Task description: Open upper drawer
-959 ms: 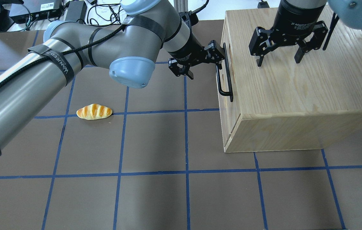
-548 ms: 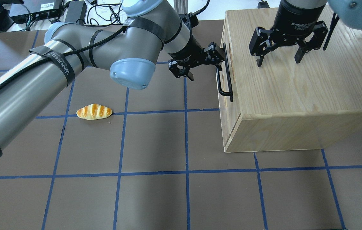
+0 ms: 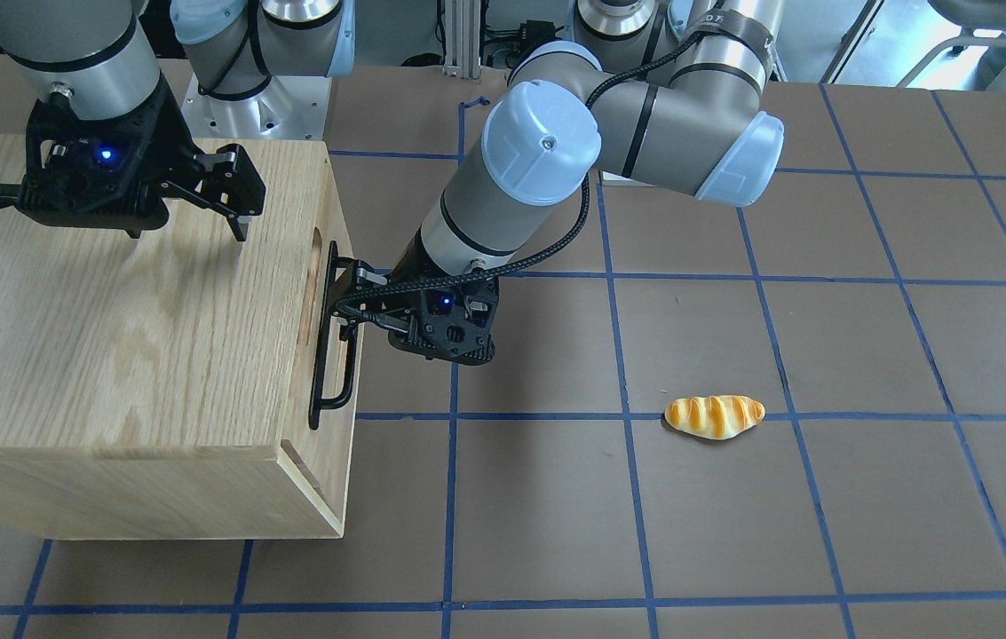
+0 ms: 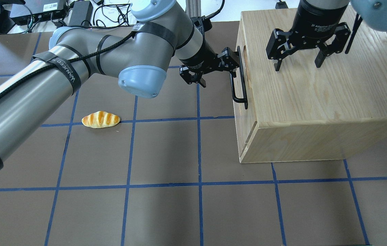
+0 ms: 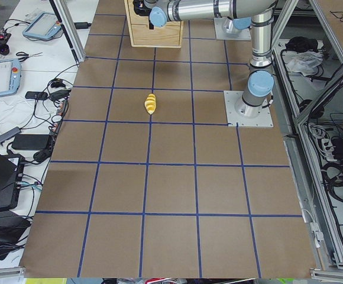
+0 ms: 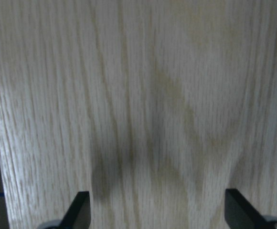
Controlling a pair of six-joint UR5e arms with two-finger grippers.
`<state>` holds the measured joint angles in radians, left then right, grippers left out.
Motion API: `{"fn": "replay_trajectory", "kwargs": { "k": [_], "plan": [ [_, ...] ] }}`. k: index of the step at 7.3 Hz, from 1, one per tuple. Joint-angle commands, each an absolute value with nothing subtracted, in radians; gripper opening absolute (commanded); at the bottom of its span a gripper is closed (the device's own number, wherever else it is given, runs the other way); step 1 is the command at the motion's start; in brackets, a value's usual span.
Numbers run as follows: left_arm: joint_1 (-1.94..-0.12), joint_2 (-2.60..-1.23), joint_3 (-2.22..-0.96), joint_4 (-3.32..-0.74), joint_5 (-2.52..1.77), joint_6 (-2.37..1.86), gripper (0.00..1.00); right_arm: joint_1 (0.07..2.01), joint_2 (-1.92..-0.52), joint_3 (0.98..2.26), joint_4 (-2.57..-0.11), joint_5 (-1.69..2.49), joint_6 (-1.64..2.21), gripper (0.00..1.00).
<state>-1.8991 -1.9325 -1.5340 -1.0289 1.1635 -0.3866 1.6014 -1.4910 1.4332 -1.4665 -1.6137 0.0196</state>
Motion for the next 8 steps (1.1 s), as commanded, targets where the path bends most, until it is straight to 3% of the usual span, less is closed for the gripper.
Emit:
{"fn": "replay_trajectory", "kwargs": {
  "k": [1, 8],
  "plan": [
    [-1.899, -1.921, -1.537, -1.029, 1.167, -0.365, 1.00, 1.601, -1.491, 1.434, -1.466, -1.614, 0.018, 1.00],
    [-1.888, -1.902, -1.560, -1.046, 1.226, -0.310, 1.00, 1.600, -1.491, 1.433, -1.466, -1.614, 0.018, 1.00]
  ]
}}
